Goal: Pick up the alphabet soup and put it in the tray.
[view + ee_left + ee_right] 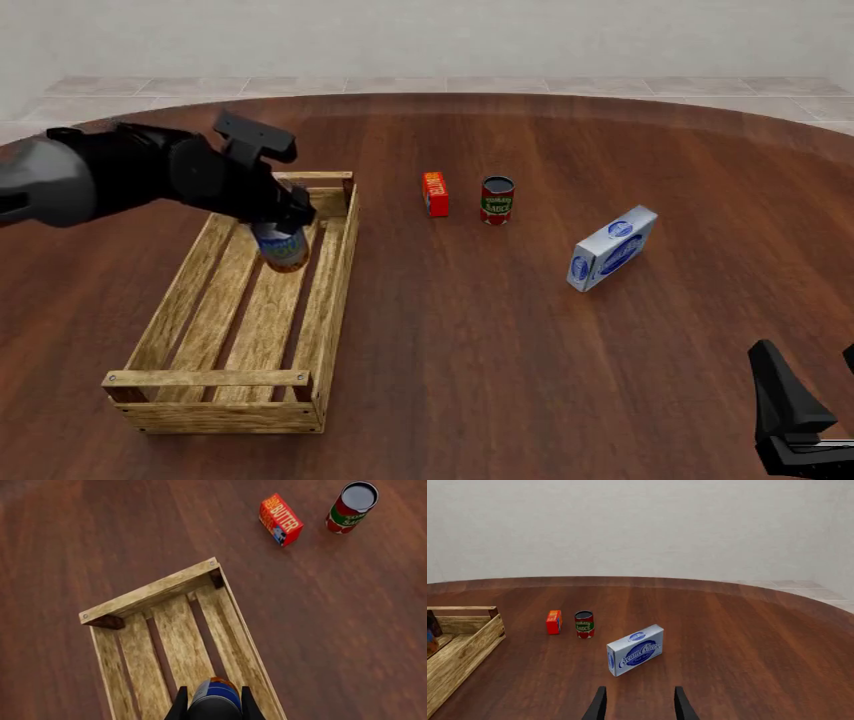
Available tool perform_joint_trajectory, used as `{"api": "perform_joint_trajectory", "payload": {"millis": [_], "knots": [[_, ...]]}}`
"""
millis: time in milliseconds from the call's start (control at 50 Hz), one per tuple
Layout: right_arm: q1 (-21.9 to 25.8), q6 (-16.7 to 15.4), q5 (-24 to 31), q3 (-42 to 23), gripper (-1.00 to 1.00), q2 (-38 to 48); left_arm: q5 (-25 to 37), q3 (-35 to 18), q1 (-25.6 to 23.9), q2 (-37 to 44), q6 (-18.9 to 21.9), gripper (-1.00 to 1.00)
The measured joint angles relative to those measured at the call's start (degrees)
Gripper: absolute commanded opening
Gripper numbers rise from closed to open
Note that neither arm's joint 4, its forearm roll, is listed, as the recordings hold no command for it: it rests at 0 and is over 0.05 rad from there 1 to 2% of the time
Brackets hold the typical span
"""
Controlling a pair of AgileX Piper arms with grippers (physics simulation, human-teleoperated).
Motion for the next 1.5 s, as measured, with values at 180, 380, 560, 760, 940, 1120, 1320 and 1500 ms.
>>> {"api": "perform_joint_trajectory", "payload": {"millis": [180,380,560,760,940,1120,1320,1500], "knots": [[0.00,0.00,0.00,0.00,1.00,0.00,-0.70,-0.11,0.07,1.44,0.28,-1.00],[0.00,0.00,0.00,0.00,1.00,0.00,-1.31,-0.34,0.25,3.03,0.68,-1.00],[0.00,0.00,0.00,0.00,1.00,0.00,-1.84,-0.53,0.55,4.38,1.06,-1.00],[0.00,0.00,0.00,0.00,1.00,0.00,-2.29,-0.53,0.85,5.26,1.44,-1.00],[0.00,0.00,0.00,0.00,1.00,0.00,-2.20,-0.62,1.02,5.64,1.81,1.00],[0.00,0.00,0.00,0.00,1.00,0.00,-1.94,-0.95,1.21,5.41,2.56,1.00],[0.00,0.00,0.00,0.00,1.00,0.00,-1.57,-1.08,1.13,4.73,2.80,1.00],[0.00,0.00,0.00,0.00,1.00,0.00,-0.52,-1.18,1.02,3.02,2.94,1.00]]}}
